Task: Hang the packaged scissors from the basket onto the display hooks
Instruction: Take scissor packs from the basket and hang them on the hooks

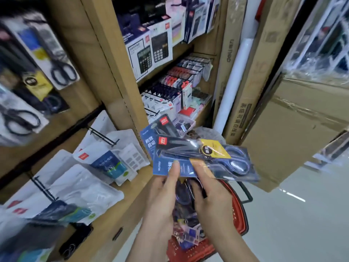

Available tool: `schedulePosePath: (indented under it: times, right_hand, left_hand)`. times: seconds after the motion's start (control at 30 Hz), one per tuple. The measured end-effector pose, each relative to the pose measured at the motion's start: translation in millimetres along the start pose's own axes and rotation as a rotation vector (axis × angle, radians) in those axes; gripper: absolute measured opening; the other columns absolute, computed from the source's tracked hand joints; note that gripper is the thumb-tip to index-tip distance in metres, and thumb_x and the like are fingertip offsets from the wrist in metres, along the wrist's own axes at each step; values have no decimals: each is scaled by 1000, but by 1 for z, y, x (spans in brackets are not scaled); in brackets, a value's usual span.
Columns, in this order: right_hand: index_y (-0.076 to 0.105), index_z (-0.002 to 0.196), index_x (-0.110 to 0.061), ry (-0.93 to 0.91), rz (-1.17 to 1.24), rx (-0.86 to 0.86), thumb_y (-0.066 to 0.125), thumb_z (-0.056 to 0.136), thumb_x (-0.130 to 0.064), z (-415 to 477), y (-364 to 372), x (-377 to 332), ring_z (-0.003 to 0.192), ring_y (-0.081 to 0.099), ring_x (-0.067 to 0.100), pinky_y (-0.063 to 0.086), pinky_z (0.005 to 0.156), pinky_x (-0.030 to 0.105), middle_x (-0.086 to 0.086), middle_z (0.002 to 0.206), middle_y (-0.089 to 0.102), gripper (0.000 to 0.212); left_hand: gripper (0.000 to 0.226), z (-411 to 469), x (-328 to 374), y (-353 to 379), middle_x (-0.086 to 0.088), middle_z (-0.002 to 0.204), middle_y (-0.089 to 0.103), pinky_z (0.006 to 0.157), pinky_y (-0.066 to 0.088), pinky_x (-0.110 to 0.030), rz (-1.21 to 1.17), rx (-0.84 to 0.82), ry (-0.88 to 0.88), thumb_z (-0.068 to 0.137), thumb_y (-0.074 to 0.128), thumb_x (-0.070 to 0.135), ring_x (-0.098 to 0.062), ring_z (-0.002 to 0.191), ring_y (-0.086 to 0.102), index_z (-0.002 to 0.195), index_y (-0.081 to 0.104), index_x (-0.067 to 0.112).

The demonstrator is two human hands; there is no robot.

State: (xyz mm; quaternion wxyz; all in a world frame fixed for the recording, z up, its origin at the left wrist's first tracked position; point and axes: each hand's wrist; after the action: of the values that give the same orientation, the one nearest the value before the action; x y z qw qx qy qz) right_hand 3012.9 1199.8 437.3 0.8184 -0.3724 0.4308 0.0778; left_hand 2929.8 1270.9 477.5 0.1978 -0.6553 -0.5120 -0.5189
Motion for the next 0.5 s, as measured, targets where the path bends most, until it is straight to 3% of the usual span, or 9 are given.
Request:
schedulePosePath:
  times: [0.07,0.13,0.23,0.3,0.37,0.43,0.47,0.5]
  right_hand:
    - [60,134,-17,-127,-56,-21,62,87,-9,1,-7,-4,100,66,20,46,87,20,3,124,68,48]
    - [59,134,-24,-173,-19,-20,62,86,-6,1,-14,-9,89,66,18,46,80,20,3,114,71,52]
    - [34,145,-52,-36,125,-105,62,93,-10,7,-37,-14,83,58,-12,39,73,3,-21,117,64,72]
    - [16,144,-60,111,198,-161,66,91,-8,11,-52,-6,83,54,-22,40,71,-1,-33,113,55,89]
    - [21,141,-62,283,354,-190,70,87,-2,16,-58,7,84,62,-13,52,74,11,-23,107,67,95]
    - [36,139,-55,388,415,-186,71,84,2,21,-59,12,74,69,12,59,71,42,-8,95,74,86]
    - [43,138,-45,409,429,-191,70,83,4,25,-59,12,73,69,15,58,70,42,-7,93,73,78]
    - [51,134,-34,412,456,-198,68,84,8,29,-58,10,75,69,10,58,69,32,-7,93,72,67]
  left_hand:
    - [39,-5,2,12,-2,103,77,82,55,-37,-129,138,8,78,71,36,-18,95,73,114,69,21]
    - [41,-9,8,15,-9,111,74,87,55,-43,-221,192,39,79,72,28,-24,100,72,119,66,17]
    - [43,-16,24,7,-16,121,69,94,52,-60,-319,221,95,85,73,26,-36,110,67,126,62,15]
    - [32,-20,45,-11,-9,112,74,79,60,-52,-354,309,197,92,65,22,-30,100,71,124,62,18]
    - [31,-27,70,-32,-5,103,75,69,62,-41,-380,372,326,93,60,21,-26,94,73,124,60,19]
    - [35,-39,89,-55,-1,103,74,70,62,-37,-344,453,458,96,58,18,-23,92,74,131,55,18]
    - [33,-47,95,-65,1,102,74,71,62,-36,-302,494,512,97,56,16,-20,90,74,131,55,17]
    - [29,-53,98,-77,3,99,74,71,62,-35,-250,528,553,98,56,15,-17,88,74,127,58,18]
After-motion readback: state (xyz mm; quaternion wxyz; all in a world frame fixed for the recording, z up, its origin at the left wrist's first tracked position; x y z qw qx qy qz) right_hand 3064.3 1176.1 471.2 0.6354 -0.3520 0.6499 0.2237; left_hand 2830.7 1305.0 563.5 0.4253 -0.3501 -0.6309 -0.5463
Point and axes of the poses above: each hand's wrist, its own z-axis towards the middle knuckle, its own y-axis out of the palm, x = y × z
